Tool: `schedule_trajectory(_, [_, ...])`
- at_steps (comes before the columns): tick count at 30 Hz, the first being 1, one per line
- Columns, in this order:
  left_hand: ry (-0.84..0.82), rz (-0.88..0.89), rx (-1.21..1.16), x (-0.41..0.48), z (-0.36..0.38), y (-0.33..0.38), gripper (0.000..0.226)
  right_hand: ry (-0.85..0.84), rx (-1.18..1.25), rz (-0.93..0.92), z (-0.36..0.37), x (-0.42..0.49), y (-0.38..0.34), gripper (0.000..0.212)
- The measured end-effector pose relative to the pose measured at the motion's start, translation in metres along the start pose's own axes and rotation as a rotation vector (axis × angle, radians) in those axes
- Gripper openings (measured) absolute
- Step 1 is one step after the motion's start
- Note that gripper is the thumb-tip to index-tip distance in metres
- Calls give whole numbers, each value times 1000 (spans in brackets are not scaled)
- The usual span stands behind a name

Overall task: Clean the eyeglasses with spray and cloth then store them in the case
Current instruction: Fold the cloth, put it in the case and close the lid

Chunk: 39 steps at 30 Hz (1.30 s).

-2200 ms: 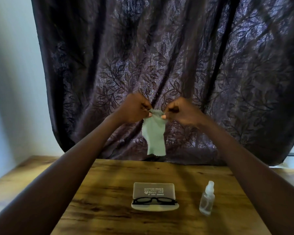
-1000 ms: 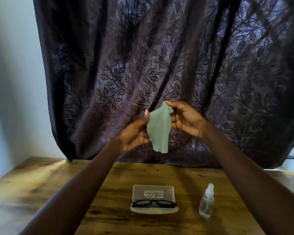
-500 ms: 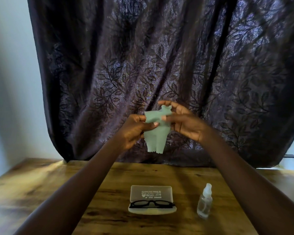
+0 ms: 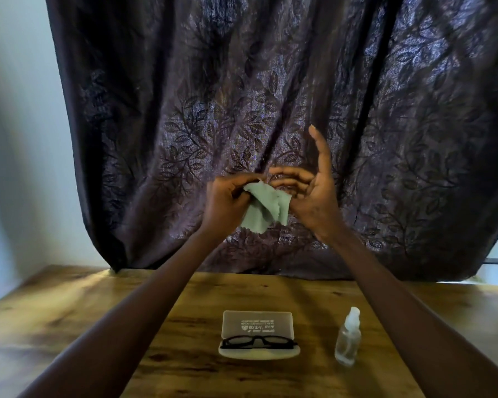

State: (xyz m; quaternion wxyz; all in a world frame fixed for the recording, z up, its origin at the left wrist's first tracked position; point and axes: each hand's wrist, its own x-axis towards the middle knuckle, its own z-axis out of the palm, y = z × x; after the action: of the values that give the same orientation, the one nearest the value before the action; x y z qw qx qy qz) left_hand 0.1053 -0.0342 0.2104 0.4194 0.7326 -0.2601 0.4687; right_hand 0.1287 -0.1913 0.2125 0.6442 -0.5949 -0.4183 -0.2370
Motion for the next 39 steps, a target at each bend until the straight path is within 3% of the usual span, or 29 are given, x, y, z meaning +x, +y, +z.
schedule_trajectory(3, [-6, 38, 14, 1, -2, 2, 28, -28, 58, 92, -3, -4, 2, 87])
schedule_trajectory(6, [-12, 11, 12, 2, -3, 2, 26, -81, 75, 186, -6, -8, 3, 67])
schedule_trajectory(9, [-55, -34, -15, 4, -3, 2, 26, -40, -13, 180, -8, -8, 3, 40])
schedule_trajectory(12, [-150, -50, -67, 6, -6, 0, 24, -24, -10, 174, -12, -7, 2, 27])
schedule_trajectory(17, [-297, -121, -151, 9, -15, -3, 33, -25, 39, 191, -20, -5, 3, 27])
schedule_trajectory(29, [-357, -263, -361, 8, -26, 2, 27, -56, 128, 228, -26, -7, 2, 27])
schedule_trajectory(35, [-409, -380, -389, 8, -26, 0, 40, -114, 241, 373, -28, -4, 3, 29])
schedule_trajectory(39, [-410, -497, -535, 9, -25, -2, 44, -95, 239, 500, -26, -6, 5, 26])
